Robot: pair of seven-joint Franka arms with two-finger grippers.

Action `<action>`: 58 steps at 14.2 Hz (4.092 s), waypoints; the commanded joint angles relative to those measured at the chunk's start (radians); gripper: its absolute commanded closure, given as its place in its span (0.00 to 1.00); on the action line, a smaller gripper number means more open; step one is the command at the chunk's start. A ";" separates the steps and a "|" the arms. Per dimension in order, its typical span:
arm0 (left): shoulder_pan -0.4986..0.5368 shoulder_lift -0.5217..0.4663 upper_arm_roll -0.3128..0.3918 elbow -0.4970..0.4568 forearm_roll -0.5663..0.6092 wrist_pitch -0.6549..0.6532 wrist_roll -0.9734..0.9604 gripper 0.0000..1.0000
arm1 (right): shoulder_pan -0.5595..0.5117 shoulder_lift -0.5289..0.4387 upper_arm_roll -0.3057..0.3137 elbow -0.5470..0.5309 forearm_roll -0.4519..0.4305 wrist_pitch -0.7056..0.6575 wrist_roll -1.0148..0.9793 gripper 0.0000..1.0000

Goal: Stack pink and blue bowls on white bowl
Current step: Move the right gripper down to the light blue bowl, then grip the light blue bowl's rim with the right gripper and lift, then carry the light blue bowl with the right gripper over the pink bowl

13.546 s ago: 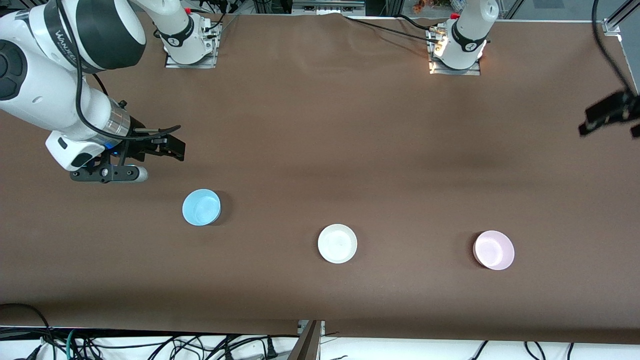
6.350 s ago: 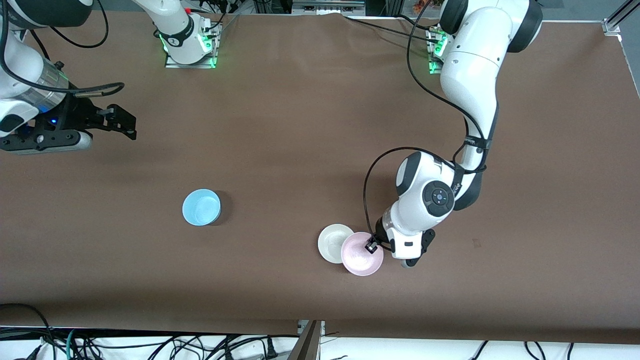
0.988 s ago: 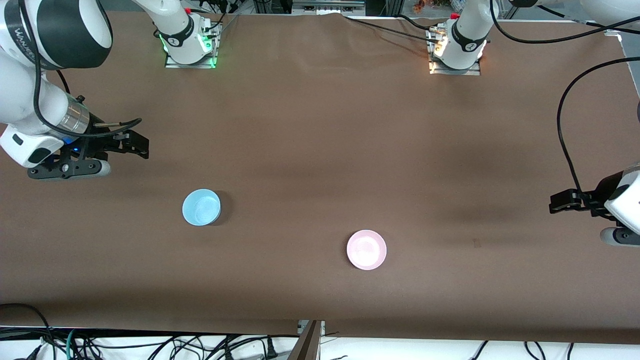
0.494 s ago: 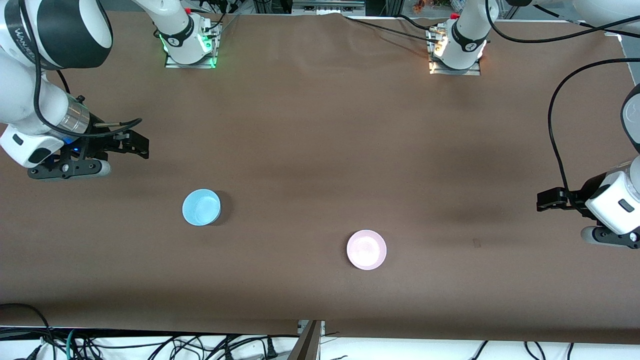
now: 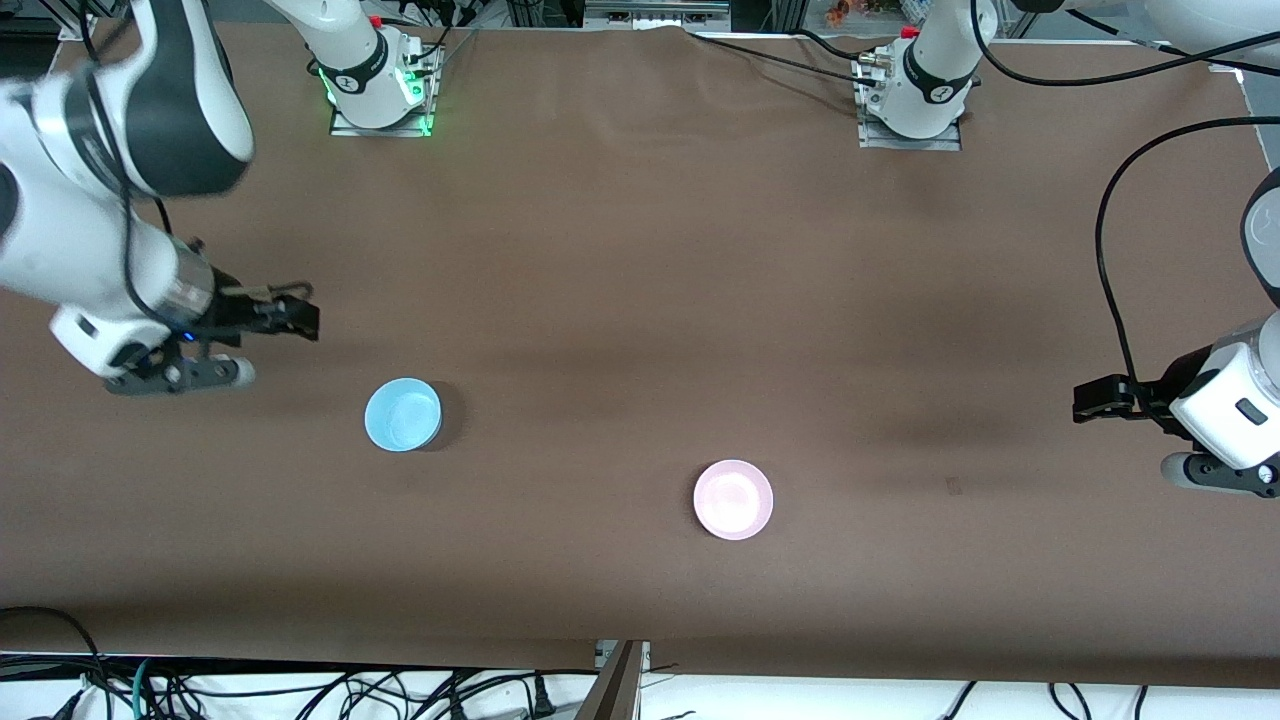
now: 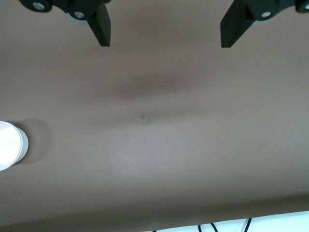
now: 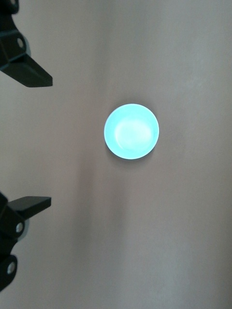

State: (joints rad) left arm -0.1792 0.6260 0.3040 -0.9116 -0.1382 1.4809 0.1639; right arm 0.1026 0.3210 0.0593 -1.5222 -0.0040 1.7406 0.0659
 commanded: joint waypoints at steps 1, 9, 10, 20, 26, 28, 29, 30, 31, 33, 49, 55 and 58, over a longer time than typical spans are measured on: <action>-0.005 -0.019 -0.005 -0.021 0.015 0.004 0.009 0.00 | 0.000 0.055 0.004 0.013 -0.011 0.068 -0.009 0.00; -0.002 -0.115 -0.028 -0.186 0.015 0.056 0.009 0.00 | 0.008 0.273 0.004 0.013 -0.027 0.318 -0.009 0.00; -0.003 -0.185 -0.035 -0.281 0.019 0.090 0.011 0.00 | 0.006 0.283 0.004 0.008 -0.034 0.323 -0.011 0.01; -0.026 -0.663 -0.078 -0.614 0.087 0.035 -0.032 0.00 | -0.014 0.299 -0.004 -0.176 -0.034 0.551 -0.032 0.36; -0.016 -0.788 -0.175 -0.809 0.183 0.117 -0.144 0.03 | -0.014 0.322 -0.003 -0.180 -0.025 0.556 -0.029 0.60; -0.016 -0.830 -0.189 -0.874 0.184 0.139 -0.150 0.03 | -0.014 0.322 -0.003 -0.181 -0.025 0.550 -0.023 0.78; -0.016 -0.829 -0.189 -0.871 0.184 0.137 -0.150 0.02 | -0.012 0.320 -0.003 -0.177 -0.025 0.547 -0.018 0.88; -0.016 -0.812 -0.189 -0.857 0.184 0.139 -0.150 0.00 | -0.011 0.320 -0.003 -0.176 -0.024 0.544 -0.017 0.98; -0.016 -0.790 -0.186 -0.840 0.184 0.137 -0.149 0.00 | -0.008 0.319 0.001 -0.173 -0.018 0.537 -0.017 1.00; -0.016 -0.782 -0.189 -0.834 0.192 0.110 -0.149 0.00 | 0.000 0.313 0.007 -0.153 0.002 0.524 0.007 1.00; -0.039 -0.562 -0.195 -0.561 0.220 -0.022 -0.245 0.00 | 0.342 0.694 0.118 0.557 0.243 0.668 0.978 1.00; -0.029 -0.560 -0.243 -0.563 0.151 0.030 -0.256 0.00 | 0.431 0.819 0.169 0.625 0.243 0.997 1.008 1.00; -0.026 -0.551 -0.243 -0.578 0.150 0.081 -0.268 0.00 | 0.431 0.819 0.169 0.625 0.243 1.001 1.003 1.00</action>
State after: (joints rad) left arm -0.2100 0.0607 0.0610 -1.4953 0.0296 1.5364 -0.0987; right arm 0.5392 1.1140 0.2146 -0.9499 0.2259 2.7377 1.0720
